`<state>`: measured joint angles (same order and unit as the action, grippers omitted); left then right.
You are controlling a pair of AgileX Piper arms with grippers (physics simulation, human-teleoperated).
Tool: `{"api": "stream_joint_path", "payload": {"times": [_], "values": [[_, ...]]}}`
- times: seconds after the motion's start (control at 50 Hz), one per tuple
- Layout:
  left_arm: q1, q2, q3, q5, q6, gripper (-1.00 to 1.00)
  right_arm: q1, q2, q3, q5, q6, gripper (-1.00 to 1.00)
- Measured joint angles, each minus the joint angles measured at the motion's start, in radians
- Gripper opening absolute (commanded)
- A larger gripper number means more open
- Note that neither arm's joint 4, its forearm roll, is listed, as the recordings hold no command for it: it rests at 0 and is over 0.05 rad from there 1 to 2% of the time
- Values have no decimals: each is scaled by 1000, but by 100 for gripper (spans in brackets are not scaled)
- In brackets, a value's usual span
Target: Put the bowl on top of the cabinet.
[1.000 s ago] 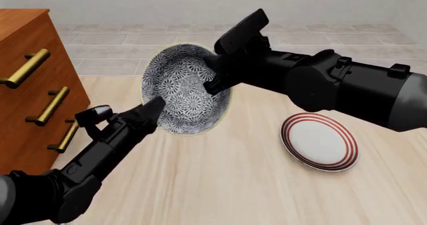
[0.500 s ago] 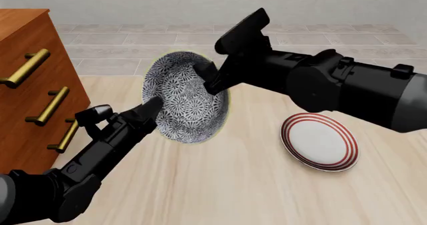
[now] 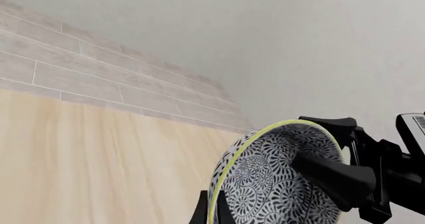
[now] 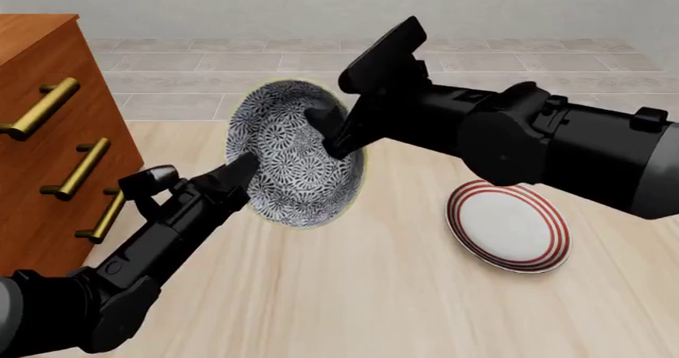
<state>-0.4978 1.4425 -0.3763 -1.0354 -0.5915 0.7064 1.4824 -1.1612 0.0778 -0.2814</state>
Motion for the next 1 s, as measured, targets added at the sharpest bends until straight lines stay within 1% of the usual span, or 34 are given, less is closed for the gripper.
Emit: {"api": "stream_joint_path", "payload": {"times": [0.46,1.0], "values": [[4,-1,-4,1,0,-100,32,-51,6,18,-26,100],[16,-1,-2,1,-3,-100,38,-136,17,21,-60,100]]}}
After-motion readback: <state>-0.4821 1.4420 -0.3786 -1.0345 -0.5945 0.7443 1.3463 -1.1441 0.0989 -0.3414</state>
